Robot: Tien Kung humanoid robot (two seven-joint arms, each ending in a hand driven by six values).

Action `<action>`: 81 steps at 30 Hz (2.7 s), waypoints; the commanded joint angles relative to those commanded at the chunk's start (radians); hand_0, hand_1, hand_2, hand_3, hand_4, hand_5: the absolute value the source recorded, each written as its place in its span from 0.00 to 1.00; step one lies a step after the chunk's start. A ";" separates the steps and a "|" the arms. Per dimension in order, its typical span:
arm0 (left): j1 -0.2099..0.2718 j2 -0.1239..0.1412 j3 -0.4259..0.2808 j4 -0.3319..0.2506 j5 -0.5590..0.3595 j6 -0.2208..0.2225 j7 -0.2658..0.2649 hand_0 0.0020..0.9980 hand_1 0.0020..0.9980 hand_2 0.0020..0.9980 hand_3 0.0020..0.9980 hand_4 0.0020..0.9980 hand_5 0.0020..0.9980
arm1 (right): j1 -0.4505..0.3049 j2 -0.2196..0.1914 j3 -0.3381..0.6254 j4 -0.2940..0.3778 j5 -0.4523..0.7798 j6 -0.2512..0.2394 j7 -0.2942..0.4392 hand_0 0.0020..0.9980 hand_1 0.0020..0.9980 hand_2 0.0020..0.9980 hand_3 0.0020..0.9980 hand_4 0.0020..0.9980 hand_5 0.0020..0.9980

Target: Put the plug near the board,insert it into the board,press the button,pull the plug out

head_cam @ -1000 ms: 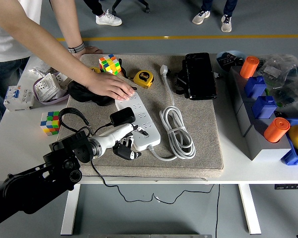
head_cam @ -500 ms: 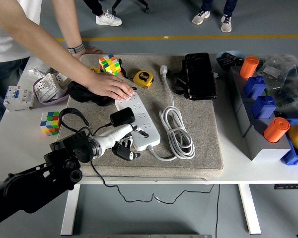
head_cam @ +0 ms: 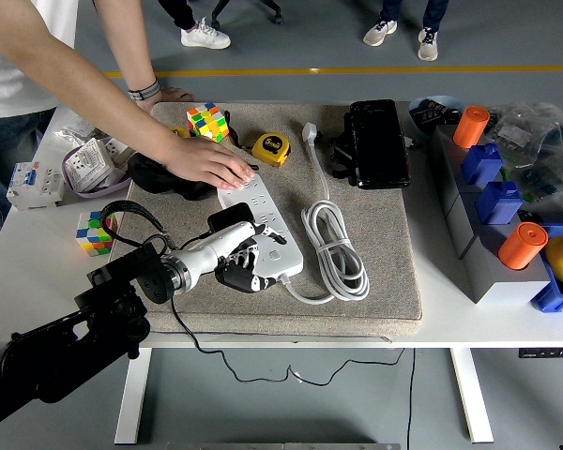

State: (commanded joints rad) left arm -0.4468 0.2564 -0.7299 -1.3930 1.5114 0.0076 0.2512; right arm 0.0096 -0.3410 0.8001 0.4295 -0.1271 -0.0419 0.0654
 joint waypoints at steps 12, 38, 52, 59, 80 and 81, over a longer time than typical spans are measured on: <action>0.028 -0.012 -0.027 0.035 -0.024 0.224 -0.218 0.33 0.51 0.56 0.57 0.87 0.19 | -0.002 0.008 0.001 -0.002 0.002 0.000 0.003 0.60 0.65 0.61 0.51 0.81 0.50; -0.023 -0.065 -0.016 0.231 0.272 0.322 -0.131 0.67 0.72 0.74 0.75 1.00 0.46 | 0.001 0.005 0.000 0.000 0.000 0.000 0.002 0.60 0.65 0.61 0.51 0.81 0.50; -0.040 -0.076 -0.013 0.323 0.307 0.330 -0.098 0.63 0.66 0.70 0.72 1.00 0.48 | -0.001 0.004 0.000 0.001 -0.001 0.000 0.002 0.60 0.65 0.61 0.51 0.81 0.50; -0.044 -0.080 -0.007 0.350 0.309 0.338 -0.097 0.55 0.60 0.64 0.67 1.00 0.46 | -0.002 0.003 0.000 0.001 -0.001 0.000 0.003 0.60 0.65 0.61 0.51 0.81 0.50; -0.066 -0.097 0.020 0.394 0.301 0.387 -0.133 0.34 0.45 0.51 0.54 0.86 0.18 | -0.002 0.001 0.003 0.001 -0.003 -0.001 0.003 0.60 0.65 0.61 0.51 0.81 0.50; -0.066 -0.097 0.021 0.394 0.301 0.389 -0.136 0.34 0.45 0.51 0.54 0.86 0.18 | -0.002 0.001 0.003 0.002 -0.003 0.000 0.003 0.60 0.65 0.61 0.51 0.81 0.50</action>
State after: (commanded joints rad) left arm -0.5130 0.1593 -0.7087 -0.9986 1.8121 0.3963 0.1153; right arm 0.0075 -0.3395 0.8035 0.4311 -0.1301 -0.0423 0.0685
